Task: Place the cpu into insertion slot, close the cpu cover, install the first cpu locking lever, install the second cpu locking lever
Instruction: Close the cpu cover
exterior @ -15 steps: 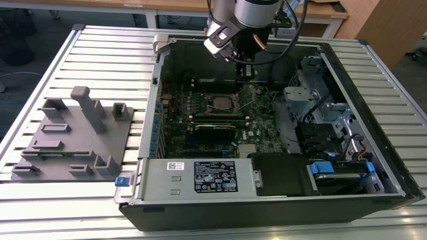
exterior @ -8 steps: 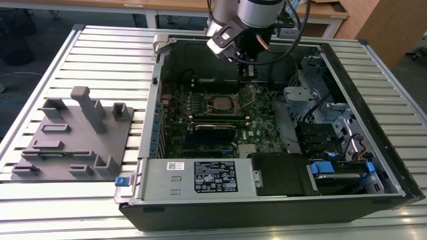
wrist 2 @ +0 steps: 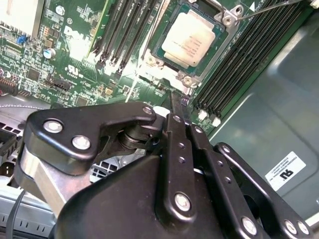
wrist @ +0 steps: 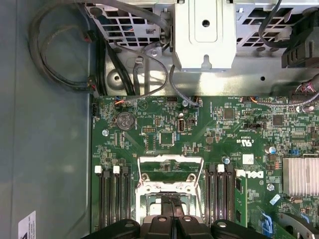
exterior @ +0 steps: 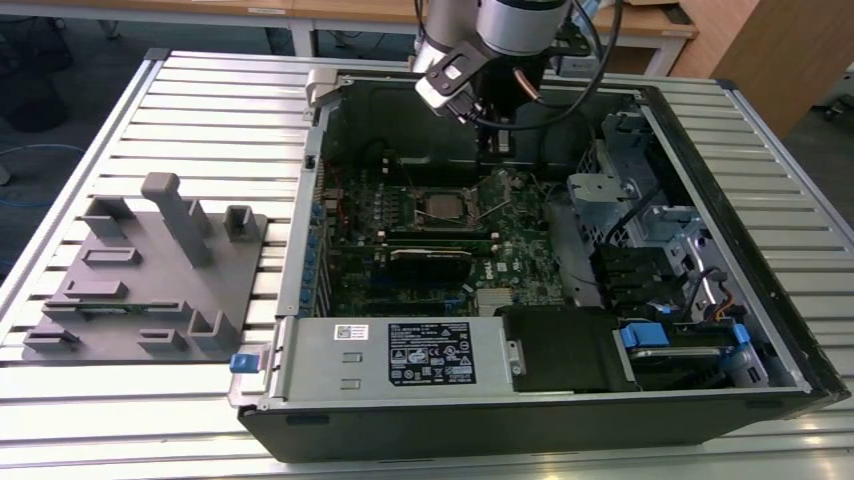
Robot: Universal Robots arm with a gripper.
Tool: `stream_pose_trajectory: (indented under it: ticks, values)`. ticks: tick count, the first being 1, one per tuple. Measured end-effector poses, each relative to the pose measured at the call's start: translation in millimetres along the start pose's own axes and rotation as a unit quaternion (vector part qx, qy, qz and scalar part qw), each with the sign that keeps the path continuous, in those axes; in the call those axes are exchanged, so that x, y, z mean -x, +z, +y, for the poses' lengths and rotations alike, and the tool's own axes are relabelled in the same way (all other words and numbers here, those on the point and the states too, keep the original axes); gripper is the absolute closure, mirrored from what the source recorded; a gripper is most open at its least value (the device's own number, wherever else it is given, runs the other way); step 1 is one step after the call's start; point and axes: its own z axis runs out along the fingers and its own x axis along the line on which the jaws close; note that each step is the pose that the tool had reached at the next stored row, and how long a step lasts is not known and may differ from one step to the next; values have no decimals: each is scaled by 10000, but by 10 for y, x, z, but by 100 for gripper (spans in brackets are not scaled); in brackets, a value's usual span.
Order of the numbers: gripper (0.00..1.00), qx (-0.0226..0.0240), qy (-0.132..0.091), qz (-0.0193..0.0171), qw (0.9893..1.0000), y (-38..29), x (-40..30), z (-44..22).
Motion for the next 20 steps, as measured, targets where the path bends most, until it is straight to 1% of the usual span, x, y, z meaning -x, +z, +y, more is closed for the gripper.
stream_pose_trajectory:
  ticks: [4,20]
  values:
    - [90,0,0,0,10000,3,-2,57]
    - [90,0,0,1,10000,15,-18,392]
